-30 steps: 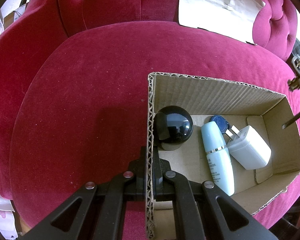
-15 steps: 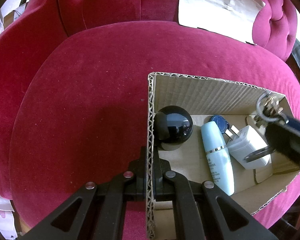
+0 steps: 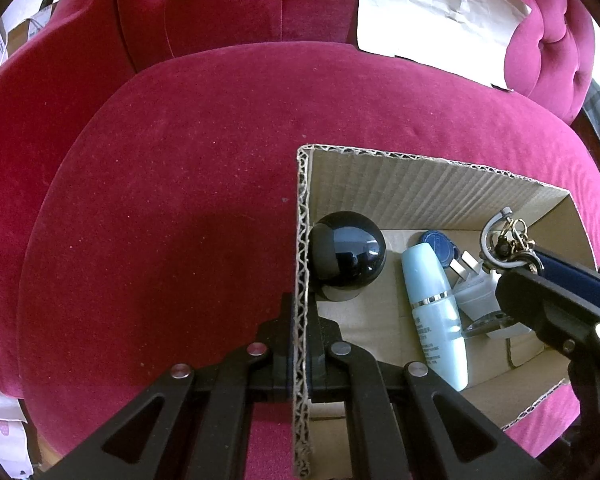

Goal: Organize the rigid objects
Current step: 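Lower the keychain into the box and open the right gripper, then move the right gripper back toward the white plug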

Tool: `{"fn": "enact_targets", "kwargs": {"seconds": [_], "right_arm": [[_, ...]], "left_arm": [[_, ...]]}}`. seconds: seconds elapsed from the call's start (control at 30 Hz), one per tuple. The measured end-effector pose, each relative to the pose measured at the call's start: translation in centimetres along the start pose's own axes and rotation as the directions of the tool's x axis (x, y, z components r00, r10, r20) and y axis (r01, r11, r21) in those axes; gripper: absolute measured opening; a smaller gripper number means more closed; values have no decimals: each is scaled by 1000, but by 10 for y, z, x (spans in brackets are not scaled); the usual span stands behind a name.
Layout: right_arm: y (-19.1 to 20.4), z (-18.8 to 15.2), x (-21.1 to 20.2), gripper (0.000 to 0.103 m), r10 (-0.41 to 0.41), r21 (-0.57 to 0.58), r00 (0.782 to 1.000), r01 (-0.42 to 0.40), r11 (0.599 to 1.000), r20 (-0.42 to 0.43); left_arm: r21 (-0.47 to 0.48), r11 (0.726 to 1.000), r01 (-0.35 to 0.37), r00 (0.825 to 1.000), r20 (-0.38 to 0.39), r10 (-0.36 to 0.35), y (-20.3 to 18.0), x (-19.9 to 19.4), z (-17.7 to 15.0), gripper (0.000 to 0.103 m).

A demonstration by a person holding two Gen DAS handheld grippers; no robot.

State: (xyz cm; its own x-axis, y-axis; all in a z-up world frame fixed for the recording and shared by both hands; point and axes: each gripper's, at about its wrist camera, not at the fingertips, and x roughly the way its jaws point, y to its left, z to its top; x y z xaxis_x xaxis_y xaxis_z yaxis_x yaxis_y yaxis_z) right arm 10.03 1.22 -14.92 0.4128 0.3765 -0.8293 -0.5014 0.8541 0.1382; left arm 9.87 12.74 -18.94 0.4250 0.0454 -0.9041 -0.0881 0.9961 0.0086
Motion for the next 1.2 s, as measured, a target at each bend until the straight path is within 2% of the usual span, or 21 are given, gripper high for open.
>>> {"fn": "enact_targets", "kwargs": {"seconds": [0.3,0.33,0.4,0.43,0.5,0.6,0.73,0.93,1.2], "right_arm": [[-1,0,-1,19,-10,6,1000,10,1000,-5],[-1,0,-2,21,-13,6,1000,13,1000,-1],[-4,1,-4,51,-35,13,999,35,999,13],[-5,1,-5,57,-48,14,999,48,999,17],[-7,1,-6,80,-66,17,998,65,998,24],[-10,1,-8,98,-84,28,996,83,996,41],[-14,1,-7,103,-103,37,994,102,994,41],[-19,2,-9,103,-94,44,995,93,995,29],[-35,4,-23,103,-115,60,992,112,992,53]], "left_arm": [[1,1000,0,1000,-1,0,0,0,0,3],[1,1000,0,1000,-1,0,0,0,0,3],[1,1000,-1,1000,-1,1,0,0,0,3],[2,1000,-1,1000,-1,1,0,0,0,3],[2,1000,-1,1000,-1,1,0,0,0,3],[3,1000,-2,1000,-1,2,-1,0,0,3],[4,1000,-3,1000,-1,3,-1,0,0,3],[4,1000,-3,1000,-2,3,-1,1,0,3],[5,1000,-4,1000,-2,4,-1,1,1,3]]}}
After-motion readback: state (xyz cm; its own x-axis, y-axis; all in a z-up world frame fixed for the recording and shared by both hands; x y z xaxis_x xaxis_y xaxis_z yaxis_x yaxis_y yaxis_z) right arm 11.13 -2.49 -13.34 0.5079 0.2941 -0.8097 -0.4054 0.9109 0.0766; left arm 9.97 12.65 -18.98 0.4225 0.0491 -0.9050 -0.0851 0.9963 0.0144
